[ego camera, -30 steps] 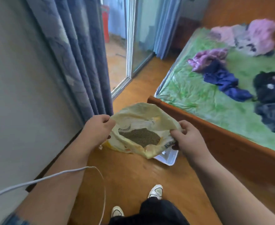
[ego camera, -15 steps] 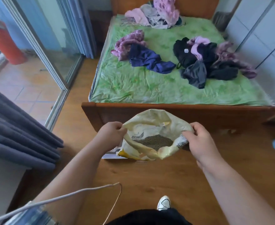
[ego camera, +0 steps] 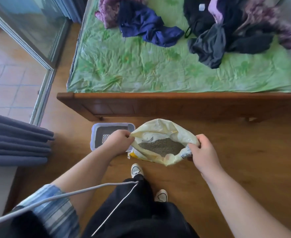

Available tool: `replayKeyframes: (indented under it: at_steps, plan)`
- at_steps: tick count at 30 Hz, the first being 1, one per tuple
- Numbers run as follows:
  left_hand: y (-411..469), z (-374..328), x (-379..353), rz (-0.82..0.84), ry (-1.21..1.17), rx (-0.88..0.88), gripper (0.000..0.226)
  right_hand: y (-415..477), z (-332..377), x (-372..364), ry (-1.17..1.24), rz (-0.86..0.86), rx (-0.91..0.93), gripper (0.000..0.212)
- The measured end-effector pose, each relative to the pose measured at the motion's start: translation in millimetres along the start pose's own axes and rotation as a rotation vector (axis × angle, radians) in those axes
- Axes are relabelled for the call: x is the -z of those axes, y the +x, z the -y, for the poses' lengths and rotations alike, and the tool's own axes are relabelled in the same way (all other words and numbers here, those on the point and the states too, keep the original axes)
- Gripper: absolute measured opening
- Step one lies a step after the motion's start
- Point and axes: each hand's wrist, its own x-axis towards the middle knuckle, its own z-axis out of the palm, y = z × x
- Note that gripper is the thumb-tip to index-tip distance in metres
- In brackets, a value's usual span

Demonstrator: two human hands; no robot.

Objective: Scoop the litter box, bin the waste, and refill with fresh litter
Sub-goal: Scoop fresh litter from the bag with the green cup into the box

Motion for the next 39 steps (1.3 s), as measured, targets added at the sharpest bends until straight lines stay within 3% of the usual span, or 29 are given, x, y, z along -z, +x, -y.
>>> replayKeyframes:
  at_steps: [4, 10, 19, 24, 28, 32, 39]
  plan:
    - [87, -10, -33, 0.117, 0.113, 0.029, 0.025, 76, -31, -37, -0.004, -0.050, -0.182, 0.011]
    - [239, 0, -125, 0.166, 0.203, 0.022, 0.025, 207, -112, -116, -0.058, -0.089, -0.375, 0.007]
    - [441, 87, -313, 0.111, 0.123, 0.251, 0.022, 420, -288, -223, -0.239, 0.126, -0.346, 0.012]
    - [481, 112, -371, 0.122, 0.182, 0.351, 0.026, 476, -352, -251, -0.266, 0.308, -0.387, 0.013]
    - [467, 98, -357, 0.210, 0.187, 0.505, 0.034, 472, -331, -239, -0.269, 0.389, -0.359, 0.026]
    - [407, 62, -301, 0.074, 0.099, 0.433, 0.032, 440, -267, -195, -0.282, 0.381, -0.260, 0.032]
    - [253, -46, -142, -0.214, -0.136, 0.379, 0.051, 340, -84, -88, -0.318, 0.439, -0.008, 0.036]
